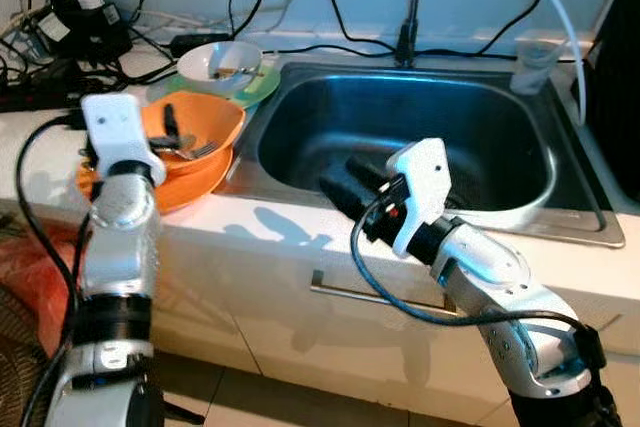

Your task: Kitchen organization

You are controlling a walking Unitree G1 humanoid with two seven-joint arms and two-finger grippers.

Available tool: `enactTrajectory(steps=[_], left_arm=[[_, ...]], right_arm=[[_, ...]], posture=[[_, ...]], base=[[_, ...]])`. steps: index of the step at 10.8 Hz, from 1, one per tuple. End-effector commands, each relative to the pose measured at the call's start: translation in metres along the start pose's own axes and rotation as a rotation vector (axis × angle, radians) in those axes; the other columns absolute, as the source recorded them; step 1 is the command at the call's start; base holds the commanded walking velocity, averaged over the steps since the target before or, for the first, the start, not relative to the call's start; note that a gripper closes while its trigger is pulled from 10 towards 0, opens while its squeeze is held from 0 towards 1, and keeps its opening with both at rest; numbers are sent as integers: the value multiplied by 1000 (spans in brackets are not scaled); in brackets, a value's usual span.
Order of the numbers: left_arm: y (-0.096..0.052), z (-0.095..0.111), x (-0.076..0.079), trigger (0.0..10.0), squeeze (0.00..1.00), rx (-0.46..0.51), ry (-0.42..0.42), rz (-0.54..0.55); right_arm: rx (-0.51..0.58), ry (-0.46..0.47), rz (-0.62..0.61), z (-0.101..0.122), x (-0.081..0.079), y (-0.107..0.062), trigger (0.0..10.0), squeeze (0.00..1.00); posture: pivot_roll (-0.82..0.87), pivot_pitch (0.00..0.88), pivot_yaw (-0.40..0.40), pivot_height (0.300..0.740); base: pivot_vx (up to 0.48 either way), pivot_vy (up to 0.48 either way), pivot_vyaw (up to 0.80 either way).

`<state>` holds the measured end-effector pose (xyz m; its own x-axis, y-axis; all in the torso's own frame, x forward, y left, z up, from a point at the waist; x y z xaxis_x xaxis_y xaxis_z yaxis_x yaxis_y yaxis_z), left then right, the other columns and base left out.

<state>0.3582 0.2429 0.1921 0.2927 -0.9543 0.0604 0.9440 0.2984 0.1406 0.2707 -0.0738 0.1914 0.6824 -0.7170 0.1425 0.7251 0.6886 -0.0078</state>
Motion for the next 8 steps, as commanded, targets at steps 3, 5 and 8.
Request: enactTrajectory(steps=[3,5,8], left_arm=[[9,18,-17,10000,0,63,-5,96],[4,22,-20,10000,0,85,5,126],[-5,11,-28,10000,0,47,-18,180]], right_arm=[[0,3,27,1,-6,-2,10000,0],[0,5,36,1,-6,0,10000,0],[5,1,55,2,-7,4,10000,0]], posture=[[-6,0,77,740],[21,0,65,740],[36,0,55,740]], base=[[0,0,0],[0,0,0],[0,0,0]])
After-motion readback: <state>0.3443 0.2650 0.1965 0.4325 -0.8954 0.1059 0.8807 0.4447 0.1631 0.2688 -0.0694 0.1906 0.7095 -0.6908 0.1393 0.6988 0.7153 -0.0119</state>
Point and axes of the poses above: a point about 5 cm out from each wrist's last joint towards the gripper, its own y axis pointing out of the wrist towards the gripper, its own z axis along the axis of the wrist's last joint, x = y × z, the point moved 1 cm from there along y, pointing out of the wrist towards the gripper, and after that the axes turned 8 degrees about -y, right-handed, at the moved point
